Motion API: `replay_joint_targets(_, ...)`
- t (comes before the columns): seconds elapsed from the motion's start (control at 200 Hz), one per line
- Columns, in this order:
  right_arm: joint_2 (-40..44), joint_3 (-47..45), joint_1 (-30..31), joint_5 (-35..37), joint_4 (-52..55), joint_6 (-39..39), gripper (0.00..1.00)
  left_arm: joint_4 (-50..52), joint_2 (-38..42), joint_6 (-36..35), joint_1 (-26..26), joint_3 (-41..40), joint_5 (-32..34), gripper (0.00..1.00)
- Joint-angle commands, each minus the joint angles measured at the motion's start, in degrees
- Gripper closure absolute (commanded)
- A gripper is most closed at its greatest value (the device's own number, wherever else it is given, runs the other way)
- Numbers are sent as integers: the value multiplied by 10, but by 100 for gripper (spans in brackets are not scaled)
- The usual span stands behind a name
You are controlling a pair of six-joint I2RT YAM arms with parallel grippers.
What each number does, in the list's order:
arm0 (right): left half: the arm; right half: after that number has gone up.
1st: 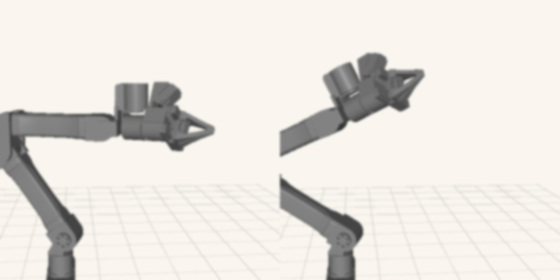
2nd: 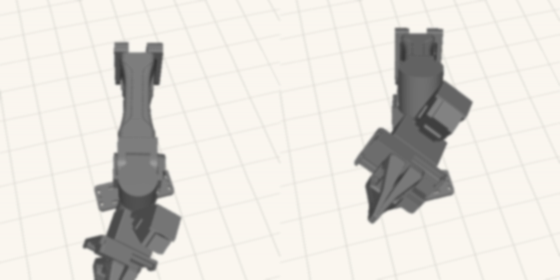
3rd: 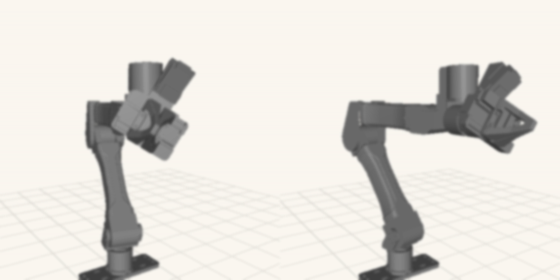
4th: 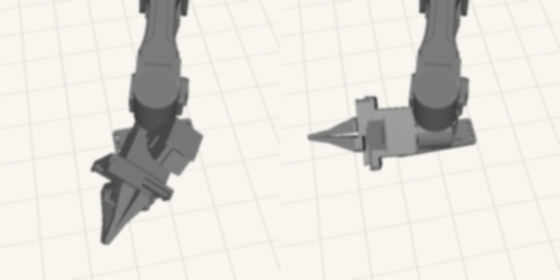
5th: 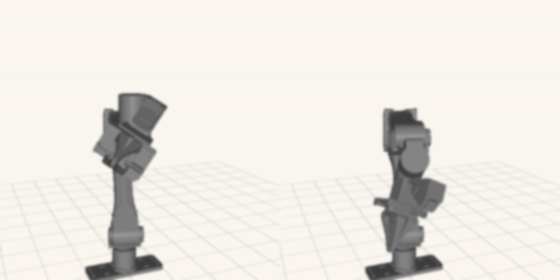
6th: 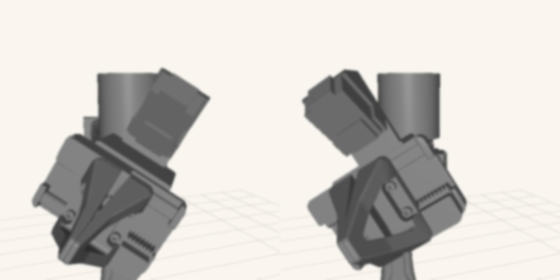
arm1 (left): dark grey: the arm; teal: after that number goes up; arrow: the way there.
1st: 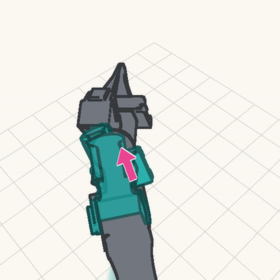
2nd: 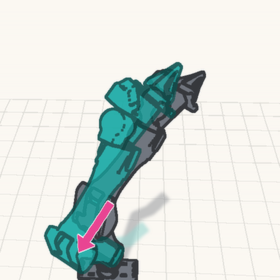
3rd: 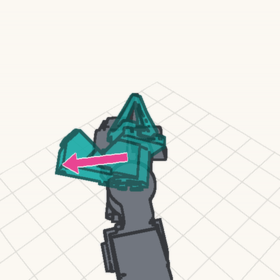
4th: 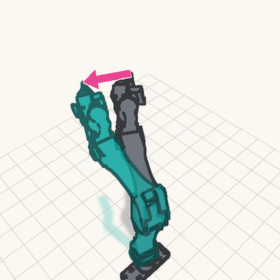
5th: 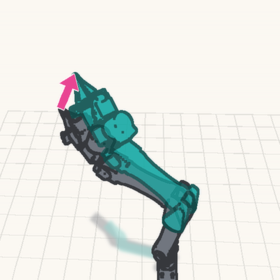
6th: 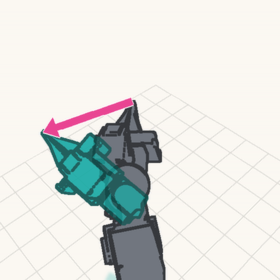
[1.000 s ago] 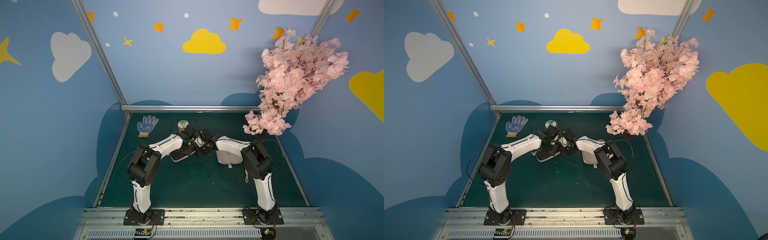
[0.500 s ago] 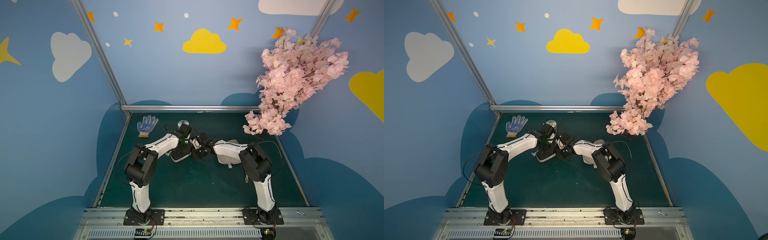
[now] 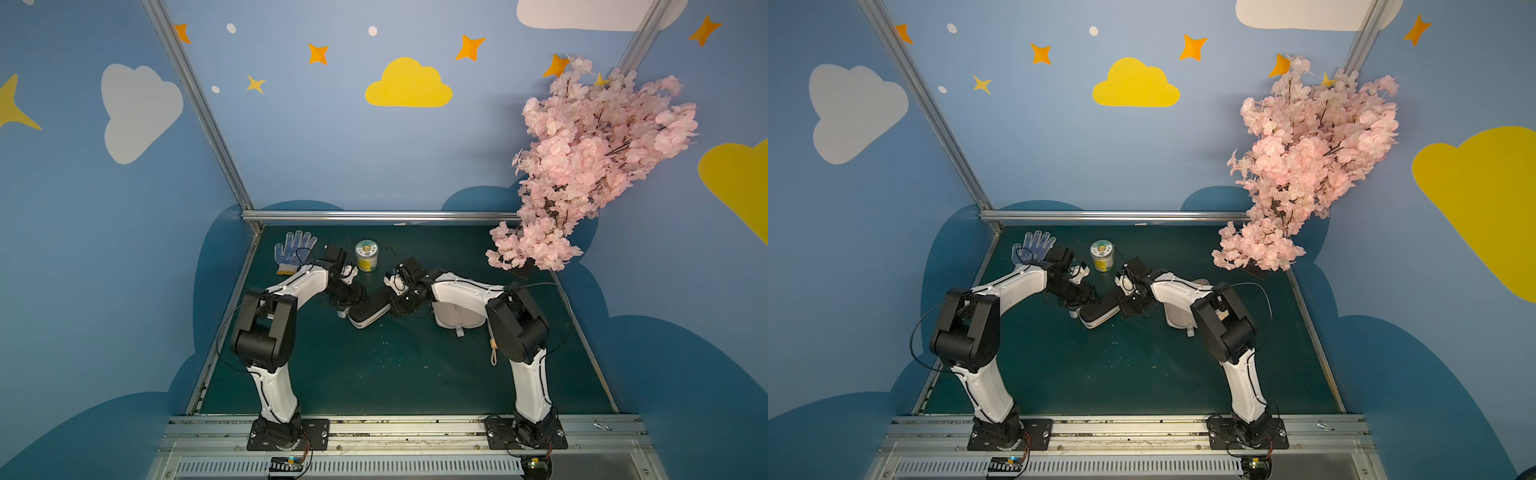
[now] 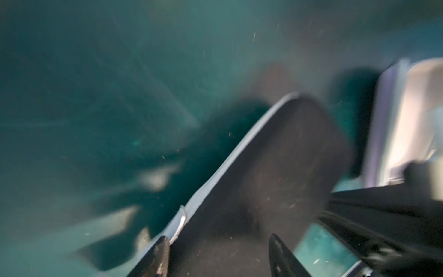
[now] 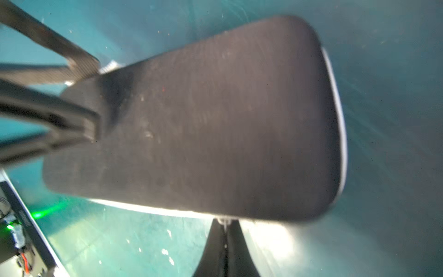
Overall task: Put umbrellas into zippered umbrella sleeves
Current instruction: Zip the zipper on the umbrella sleeve.
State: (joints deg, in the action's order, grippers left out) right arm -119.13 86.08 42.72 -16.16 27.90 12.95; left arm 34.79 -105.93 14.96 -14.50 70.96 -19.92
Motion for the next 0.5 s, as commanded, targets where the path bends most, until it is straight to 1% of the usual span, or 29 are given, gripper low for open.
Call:
replay_joint_targets(0.0,-10,37,-5,20,54,-45,100,18,2,-8,-36,-34,7,32)
replay_joint_targets(0.115,-33,75,-11,20,77,-59,100,12,8,6,-57,-53,12,33)
replay_joint_targets(0.195,-52,103,-11,20,99,-61,100,30,4,9,-83,-44,61,36)
replay_joint_targets(0.21,-55,105,-11,20,101,-60,100,35,4,10,-87,-40,83,36)
replay_joint_targets(0.23,-57,106,-11,20,103,-58,100,40,6,11,-91,-36,97,37)
replay_joint_targets(0.3,-58,98,-11,18,94,-55,100,49,22,20,-92,-24,112,42)
replay_joint_targets(0.345,-59,94,-11,19,90,-56,100,50,38,24,-90,-17,104,46)
replay_joint_targets(0.4,-60,94,-11,23,91,-62,100,41,56,36,-83,-8,73,51)
replay_joint_targets(0.425,-62,95,-11,25,90,-65,100,31,63,45,-80,-7,39,54)
replay_joint_targets(0.496,-67,100,-12,30,93,-72,100,-13,68,74,-77,-8,-24,60)
